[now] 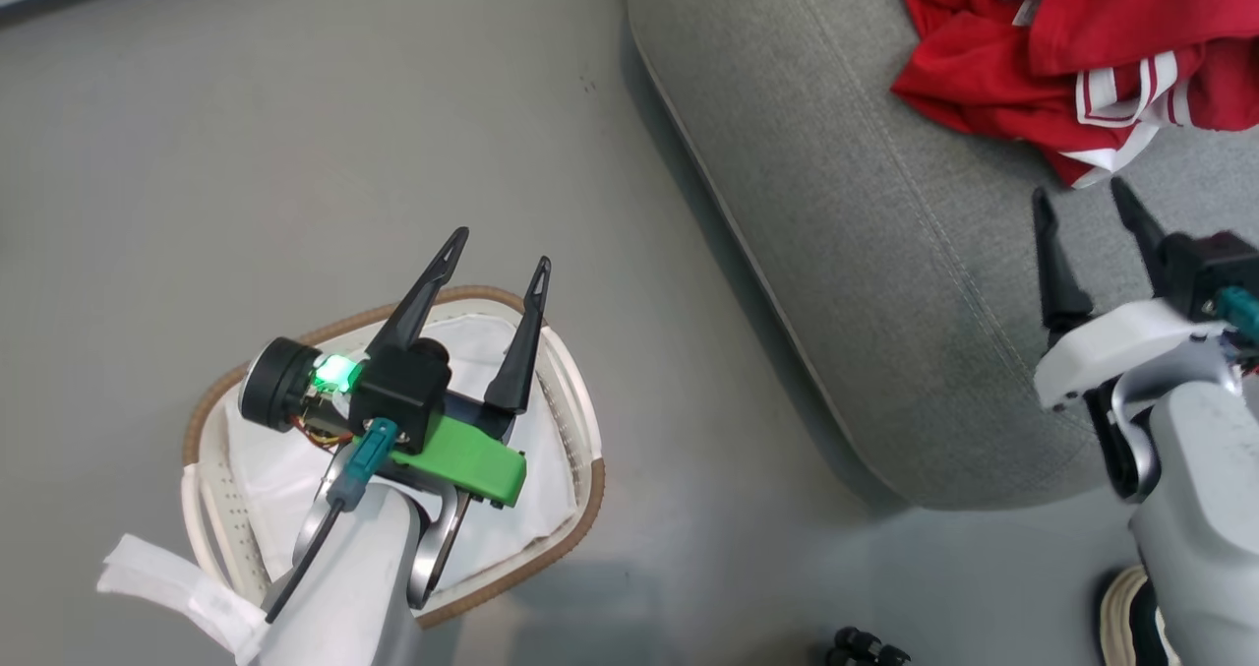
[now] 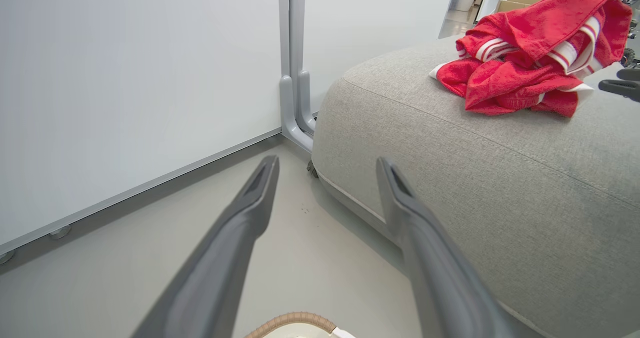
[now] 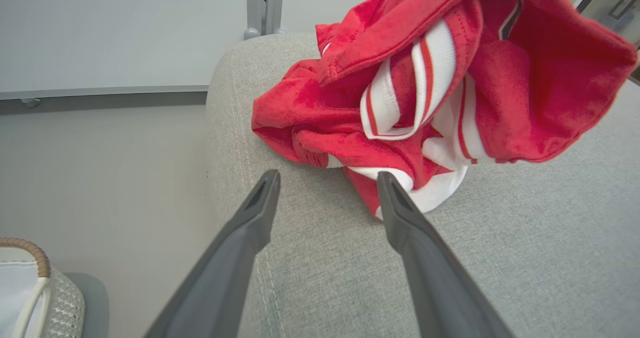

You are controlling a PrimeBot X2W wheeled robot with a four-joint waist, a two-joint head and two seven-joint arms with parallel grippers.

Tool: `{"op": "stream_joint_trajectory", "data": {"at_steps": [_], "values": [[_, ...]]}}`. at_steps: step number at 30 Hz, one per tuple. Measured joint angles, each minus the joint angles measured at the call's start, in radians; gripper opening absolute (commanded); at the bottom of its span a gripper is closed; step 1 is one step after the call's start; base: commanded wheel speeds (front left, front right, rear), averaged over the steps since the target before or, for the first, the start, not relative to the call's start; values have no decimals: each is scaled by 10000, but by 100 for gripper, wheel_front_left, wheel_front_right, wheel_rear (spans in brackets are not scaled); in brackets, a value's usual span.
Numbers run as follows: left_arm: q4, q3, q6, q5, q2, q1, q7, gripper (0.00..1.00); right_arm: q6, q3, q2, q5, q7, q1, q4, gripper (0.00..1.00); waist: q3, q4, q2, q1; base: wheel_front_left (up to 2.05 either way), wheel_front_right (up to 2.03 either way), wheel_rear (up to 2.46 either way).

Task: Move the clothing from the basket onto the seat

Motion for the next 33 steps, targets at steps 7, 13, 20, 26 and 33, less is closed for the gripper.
{"op": "stream_joint_trajectory", "data": {"at_steps": [7, 13, 20, 26, 33], "values": [[-12, 589, 130, -134, -197, 417, 0, 100, -2, 391, 474, 71, 0, 526, -842, 100, -561, 501, 0, -1, 0, 0, 0], [-10, 1381, 437, -284, -295, 825, 0, 100, -2, 692, 1152, 42, 0, 540, -1440, 100, -979, 1144, 0, 0, 0, 0, 0], [180, 2307, 656, -309, -397, 1289, 0, 100, -2, 1011, 1712, -146, 0, 779, -1588, 100, -1459, 1953, 0, 0, 0, 0, 0], [263, 3122, 886, -454, -439, 1685, 0, 100, -2, 978, 1806, -345, 0, 1131, -1662, 100, -1874, 2580, 0, 0, 0, 0, 0], [334, 3718, 943, -428, -456, 2323, 0, 100, -2, 775, 1941, -552, 0, 1728, -1797, 100, -2477, 3036, 0, -1, 0, 0, 0]]}}
